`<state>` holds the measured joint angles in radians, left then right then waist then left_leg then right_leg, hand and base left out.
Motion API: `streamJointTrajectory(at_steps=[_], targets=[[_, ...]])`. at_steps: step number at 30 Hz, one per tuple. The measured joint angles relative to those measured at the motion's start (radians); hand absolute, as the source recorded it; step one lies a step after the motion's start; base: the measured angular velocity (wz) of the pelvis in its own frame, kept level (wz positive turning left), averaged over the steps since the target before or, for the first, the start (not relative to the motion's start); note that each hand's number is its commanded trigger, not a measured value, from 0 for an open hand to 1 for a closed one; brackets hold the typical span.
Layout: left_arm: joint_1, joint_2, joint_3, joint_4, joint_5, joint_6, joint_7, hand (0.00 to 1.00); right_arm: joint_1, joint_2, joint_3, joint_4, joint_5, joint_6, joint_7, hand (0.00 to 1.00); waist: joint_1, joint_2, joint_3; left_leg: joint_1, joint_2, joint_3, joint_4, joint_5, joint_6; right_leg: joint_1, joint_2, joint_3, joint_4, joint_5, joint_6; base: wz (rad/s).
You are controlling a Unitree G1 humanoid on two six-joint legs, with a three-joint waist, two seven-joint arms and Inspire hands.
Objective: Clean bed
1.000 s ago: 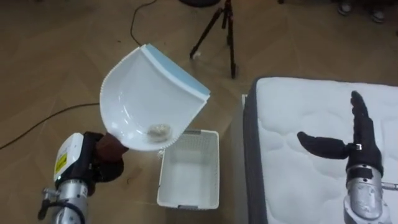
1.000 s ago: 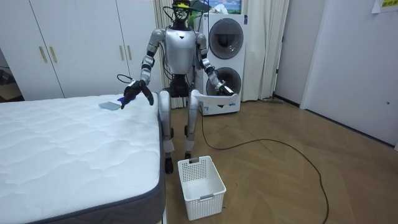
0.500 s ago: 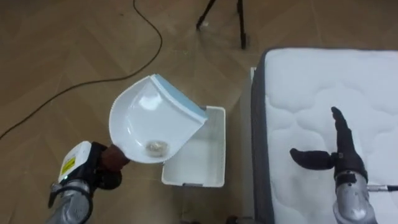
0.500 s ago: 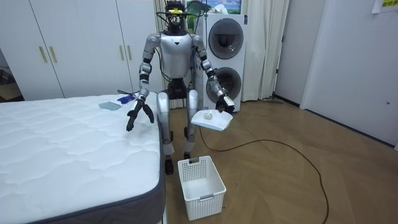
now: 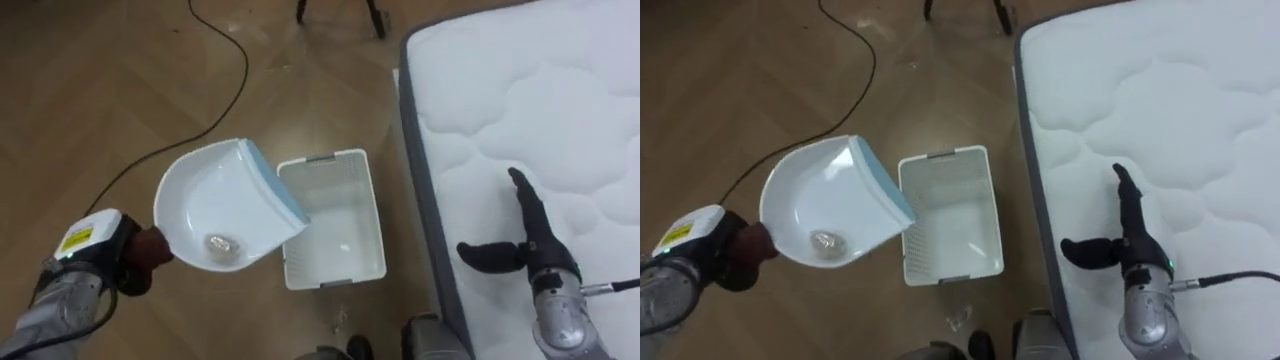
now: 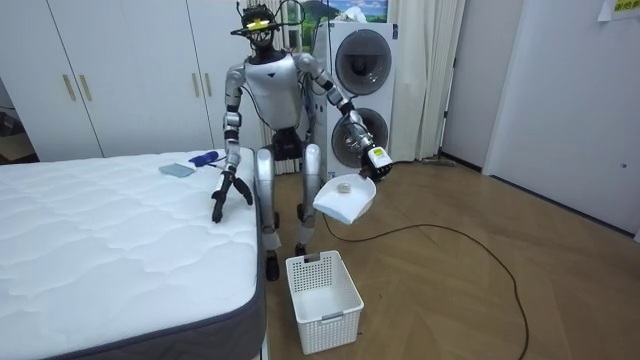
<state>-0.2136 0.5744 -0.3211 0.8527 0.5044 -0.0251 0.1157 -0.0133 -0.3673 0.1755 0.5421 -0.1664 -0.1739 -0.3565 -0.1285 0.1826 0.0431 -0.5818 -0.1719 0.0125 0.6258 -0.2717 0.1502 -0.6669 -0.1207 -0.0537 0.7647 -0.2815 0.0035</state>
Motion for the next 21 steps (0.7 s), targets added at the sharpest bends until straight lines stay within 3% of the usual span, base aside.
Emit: streamJointTrajectory(at_steps=[3, 6, 11, 14, 17, 21], targets=[[-0.032, 0.001, -0.002, 0.043, 0.005, 0.009, -0.036, 1.0, -0.007, -0.004, -0.001, -0.002, -0.04, -0.004, 0.0, 0.0, -0.013, 0.022, -0.0007, 0.001, 0.0, 0.019, -0.005, 0.0, 0.0, -0.012, -0.002, 0.012, 0.013, -0.007, -0.001, -0.06], [-0.053, 0.022, -0.008, 0.071, 0.001, 0.027, -0.046, 1.0, -0.011, -0.007, 0.0, -0.013, -0.071, -0.012, 0.003, 0.0, -0.034, 0.049, 0.0003, 0.005, 0.0, 0.029, -0.011, 0.0, 0.0, -0.014, -0.004, 0.019, 0.017, -0.012, -0.003, -0.02], [-0.06, 0.129, -0.039, 0.076, 0.01, 0.028, -0.066, 1.0, -0.027, -0.02, 0.004, -0.023, -0.072, -0.031, 0.036, 0.0, -0.065, 0.081, 0.006, 0.026, 0.0, 0.067, -0.032, 0.0, 0.001, -0.02, -0.006, 0.048, 0.035, -0.022, -0.002, -0.11], [-0.061, 0.163, -0.054, 0.081, 0.027, 0.047, -0.08, 1.0, -0.015, -0.041, 0.022, -0.043, -0.07, -0.034, 0.05, 0.0, -0.065, 0.094, 0.0043, 0.046, -0.001, 0.089, -0.056, 0.003, 0.001, -0.02, -0.001, 0.074, 0.037, -0.024, -0.002, -0.19], [-0.062, 0.171, -0.058, 0.092, 0.058, 0.062, -0.085, 1.0, -0.014, -0.057, 0.03, -0.056, -0.069, -0.035, 0.054, 0.0, -0.073, 0.118, 0.0055, 0.053, -0.001, 0.1, -0.071, 0.003, 0.0, -0.02, 0.0, 0.081, 0.034, -0.028, -0.004, -0.09], [-0.064, 0.21, -0.083, 0.089, 0.075, 0.065, -0.085, 1.0, -0.015, -0.068, 0.046, -0.066, -0.069, -0.045, 0.054, 0.0, -0.089, 0.124, 0.0053, 0.056, 0.002, 0.141, -0.08, 0.004, 0.0, -0.034, -0.002, 0.099, 0.056, -0.043, 0.0, 0.01]])
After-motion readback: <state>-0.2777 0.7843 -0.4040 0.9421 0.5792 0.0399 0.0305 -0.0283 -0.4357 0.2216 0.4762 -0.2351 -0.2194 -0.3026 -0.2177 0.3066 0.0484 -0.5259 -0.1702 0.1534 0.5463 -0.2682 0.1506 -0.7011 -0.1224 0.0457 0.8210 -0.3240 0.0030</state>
